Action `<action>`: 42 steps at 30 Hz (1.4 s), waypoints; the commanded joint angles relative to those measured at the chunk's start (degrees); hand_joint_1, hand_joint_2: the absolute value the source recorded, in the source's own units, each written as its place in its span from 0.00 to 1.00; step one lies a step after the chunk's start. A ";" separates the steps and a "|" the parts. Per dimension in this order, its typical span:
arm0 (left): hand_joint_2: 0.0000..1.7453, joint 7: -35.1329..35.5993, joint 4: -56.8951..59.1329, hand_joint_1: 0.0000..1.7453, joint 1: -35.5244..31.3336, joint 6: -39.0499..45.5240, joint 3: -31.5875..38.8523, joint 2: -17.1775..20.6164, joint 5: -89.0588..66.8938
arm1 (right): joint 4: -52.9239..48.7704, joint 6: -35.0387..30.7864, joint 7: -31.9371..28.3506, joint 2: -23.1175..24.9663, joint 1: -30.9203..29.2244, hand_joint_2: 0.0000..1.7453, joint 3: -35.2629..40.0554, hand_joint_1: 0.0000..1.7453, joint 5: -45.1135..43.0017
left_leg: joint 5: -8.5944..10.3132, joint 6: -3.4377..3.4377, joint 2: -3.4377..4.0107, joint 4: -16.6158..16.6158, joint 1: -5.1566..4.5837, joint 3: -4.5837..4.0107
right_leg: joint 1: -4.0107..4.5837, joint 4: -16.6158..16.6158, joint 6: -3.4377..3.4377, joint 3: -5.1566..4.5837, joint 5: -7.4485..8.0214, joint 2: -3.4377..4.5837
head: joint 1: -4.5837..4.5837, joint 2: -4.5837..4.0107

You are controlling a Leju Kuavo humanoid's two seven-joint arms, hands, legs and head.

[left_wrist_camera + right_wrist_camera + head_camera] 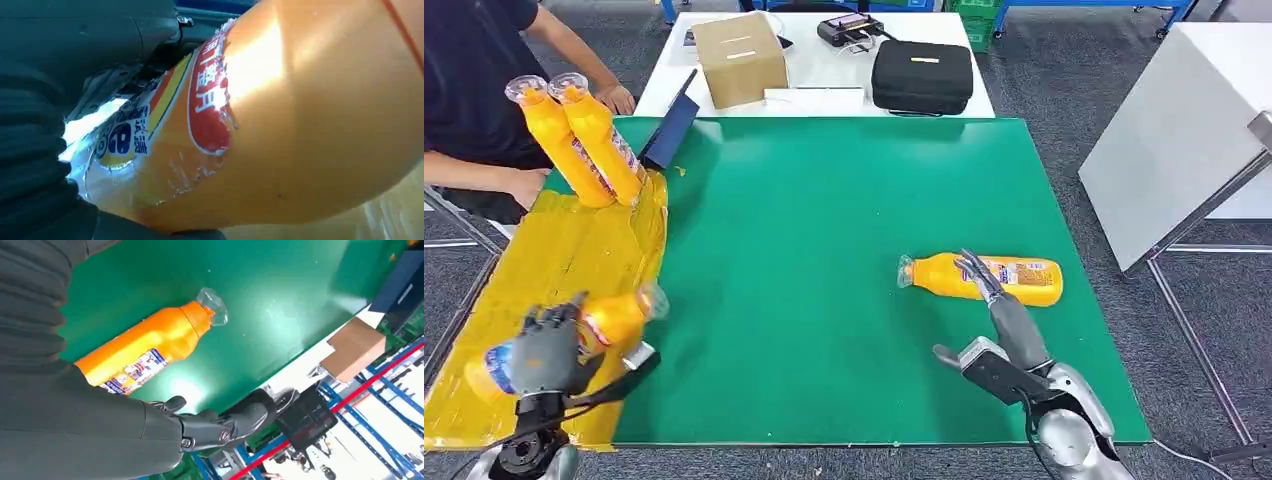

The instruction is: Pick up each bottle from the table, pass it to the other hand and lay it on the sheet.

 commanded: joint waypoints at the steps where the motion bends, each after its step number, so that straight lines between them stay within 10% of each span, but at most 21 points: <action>1: 1.00 -6.52 11.94 1.00 -3.13 -5.21 -3.70 2.33 -0.08 | 1.68 -0.31 0.44 -0.89 -2.60 1.00 -0.18 0.00 0.31 | 0.00 0.01 0.03 -0.04 -0.04 0.07 | -0.08 -0.01 0.00 0.04 0.01 0.14 | -0.02 0.00; 7: 1.00 -15.09 13.05 1.00 -3.12 -10.75 -0.47 0.96 0.48 | 2.92 -0.06 0.48 -0.69 -3.54 1.00 -0.63 0.00 -0.26 | 0.07 0.00 -0.12 -0.04 -0.09 0.17 | -0.17 0.01 -0.03 0.18 0.04 0.08 | 0.00 0.00; 8: 1.00 -16.90 13.82 0.05 -3.19 -11.04 0.14 0.87 0.57 | 3.90 0.20 0.47 -0.49 -4.28 1.00 -0.69 0.00 -0.49 | 0.09 0.02 -0.09 -0.07 -0.14 0.20 | -0.20 0.01 0.01 0.19 0.04 0.09 | -0.02 0.00; 9: 1.00 -18.34 15.08 0.00 -3.70 -12.42 0.72 0.92 0.55 | 4.69 0.35 0.40 -0.33 -4.81 1.00 -0.64 0.00 -0.52 | 0.08 0.04 -0.05 -0.08 -0.12 0.22 | -0.16 -0.02 0.01 0.20 0.05 0.11 | -0.02 0.00; 10: 0.00 -21.56 16.00 0.00 -3.99 -12.39 1.12 0.94 2.46 | 6.03 0.65 0.24 0.02 -5.91 1.00 -0.20 0.00 -0.46 | 0.11 0.08 -0.13 -0.10 -0.15 0.27 | -0.18 -0.02 0.03 0.30 0.03 0.04 | -0.04 0.00; 42: 0.00 -44.81 1.25 0.00 -6.96 -14.64 2.59 -7.24 36.49 | 32.65 6.19 8.18 -10.32 -24.43 1.00 6.14 0.00 7.57 | 0.52 0.32 -0.68 0.02 -0.37 -0.10 | -0.46 0.12 0.51 0.09 0.18 -0.49 | -0.02 0.00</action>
